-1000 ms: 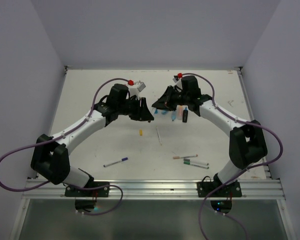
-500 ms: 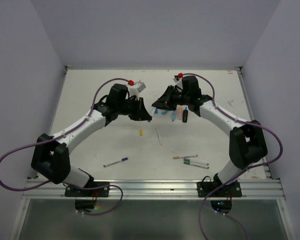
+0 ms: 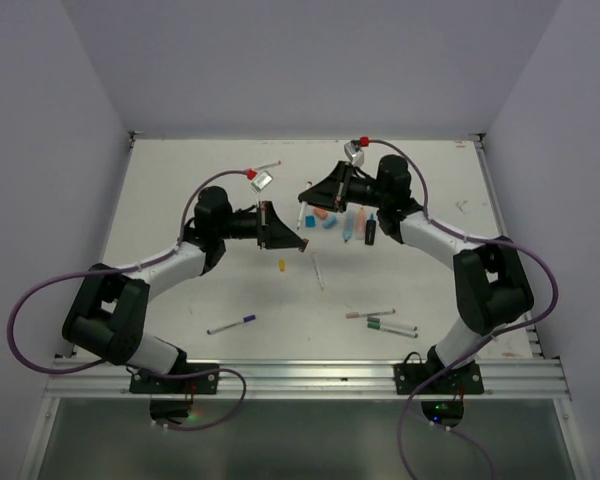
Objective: Open the pen caps
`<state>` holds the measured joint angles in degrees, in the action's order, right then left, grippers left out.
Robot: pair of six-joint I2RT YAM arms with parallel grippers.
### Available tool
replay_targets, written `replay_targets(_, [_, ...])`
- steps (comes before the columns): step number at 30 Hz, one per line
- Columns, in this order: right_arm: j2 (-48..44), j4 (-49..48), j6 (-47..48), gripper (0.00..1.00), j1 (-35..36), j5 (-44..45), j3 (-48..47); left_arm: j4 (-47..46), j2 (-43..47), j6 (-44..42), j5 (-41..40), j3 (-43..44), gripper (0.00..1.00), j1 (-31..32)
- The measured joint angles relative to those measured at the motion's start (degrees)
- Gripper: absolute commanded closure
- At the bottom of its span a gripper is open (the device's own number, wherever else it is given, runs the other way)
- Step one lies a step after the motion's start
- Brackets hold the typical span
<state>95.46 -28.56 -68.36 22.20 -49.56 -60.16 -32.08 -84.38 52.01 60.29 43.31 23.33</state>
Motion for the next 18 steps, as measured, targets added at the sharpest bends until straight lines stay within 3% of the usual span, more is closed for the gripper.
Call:
replay_targets(3, [0.17,-9.03,-4.85,1.0,0.42,-1.27,0.57,-7.61,0.02,4.5,4.46,-0.79,1.0,-0.22])
replay_targets(6, [0.0,-6.49,-2.82,1.0,0.44,-0.9,-0.17,-3.85,0.42,0.59,5.55,0.15,1.0,-0.85])
replay_targets(8, [-0.31,4.31,4.02,1.0,0.37,1.64,-2.91,8.02,0.37,-6.14,2.82,3.82,1.0,-1.16])
replay_targets(12, [-0.17,32.7,19.08,1.0,0.26,11.34,-13.79,30.58,0.24,-18.91,-11.67,11.45,1.0,-1.66])
replay_targets(18, [-0.09,56.28,34.27,1.0,0.24,22.18,-17.97,44.06,-0.92,-23.76,-29.31,8.79,1.0,-2.58])
